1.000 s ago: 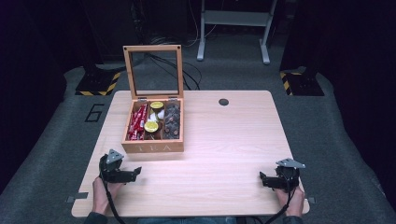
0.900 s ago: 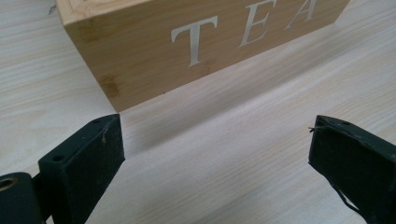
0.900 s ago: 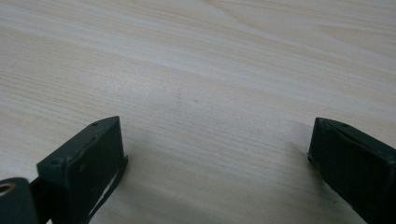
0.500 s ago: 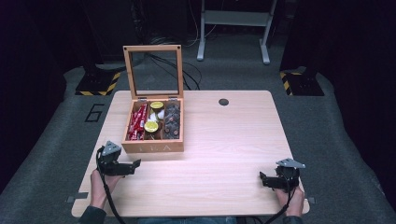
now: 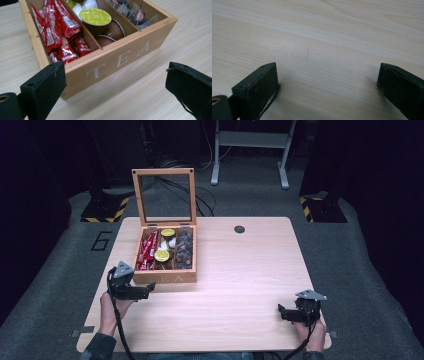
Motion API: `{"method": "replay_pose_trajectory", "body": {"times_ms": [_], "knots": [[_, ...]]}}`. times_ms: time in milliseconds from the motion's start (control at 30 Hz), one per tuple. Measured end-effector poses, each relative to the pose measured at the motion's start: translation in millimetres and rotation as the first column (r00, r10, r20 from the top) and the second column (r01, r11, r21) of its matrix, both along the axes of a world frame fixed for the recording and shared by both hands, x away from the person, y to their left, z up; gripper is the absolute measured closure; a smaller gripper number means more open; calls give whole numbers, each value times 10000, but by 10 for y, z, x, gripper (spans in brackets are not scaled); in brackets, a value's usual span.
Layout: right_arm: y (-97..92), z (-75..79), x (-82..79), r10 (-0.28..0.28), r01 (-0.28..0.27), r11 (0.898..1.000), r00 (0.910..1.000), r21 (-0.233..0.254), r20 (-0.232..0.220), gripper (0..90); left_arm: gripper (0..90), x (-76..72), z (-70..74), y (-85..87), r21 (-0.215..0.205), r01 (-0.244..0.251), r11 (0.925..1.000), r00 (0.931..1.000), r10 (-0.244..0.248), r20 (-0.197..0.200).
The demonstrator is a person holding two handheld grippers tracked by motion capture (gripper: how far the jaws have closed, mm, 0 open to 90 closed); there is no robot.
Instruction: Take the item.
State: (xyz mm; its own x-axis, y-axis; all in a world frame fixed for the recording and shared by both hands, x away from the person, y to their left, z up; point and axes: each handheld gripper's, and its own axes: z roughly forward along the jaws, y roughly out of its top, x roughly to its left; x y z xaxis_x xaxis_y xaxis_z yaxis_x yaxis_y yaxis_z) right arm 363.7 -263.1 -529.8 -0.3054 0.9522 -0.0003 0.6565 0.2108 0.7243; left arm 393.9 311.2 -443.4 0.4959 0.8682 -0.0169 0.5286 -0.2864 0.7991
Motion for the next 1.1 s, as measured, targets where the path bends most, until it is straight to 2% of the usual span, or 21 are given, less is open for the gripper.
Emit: {"method": "replay_pose_trajectory", "body": {"times_ms": [267,467,633,733,867,1067,1100], "knots": [[0,0,0,0,0,10000,10000,2,-3,28,35,100,84,-93,-79,207,9998,9998,-206,83],[3,1,-2,-22,22,10000,10000,24,-30,28,42,231,115,-144,-185,397,9990,9992,-399,-92],[2,1,-2,-20,20,10000,10000,23,-30,28,41,390,143,-218,-180,512,9985,9986,-515,-132],[2,1,-1,-16,16,10000,10000,23,-29,28,35,462,169,-256,-354,650,9973,9977,-656,-178],[2,1,-1,-5,5,10000,10000,20,-24,29,12,591,231,-288,-666,530,9964,9985,-537,-87],[2,1,-1,-4,4,10000,10000,24,-25,29,27,764,262,-291,-863,543,9948,9978,-573,-324],[-1,0,1,26,-26,10000,10000,7,1,30,27,829,261,-301,-771,545,9955,9978,-573,-347]]}}
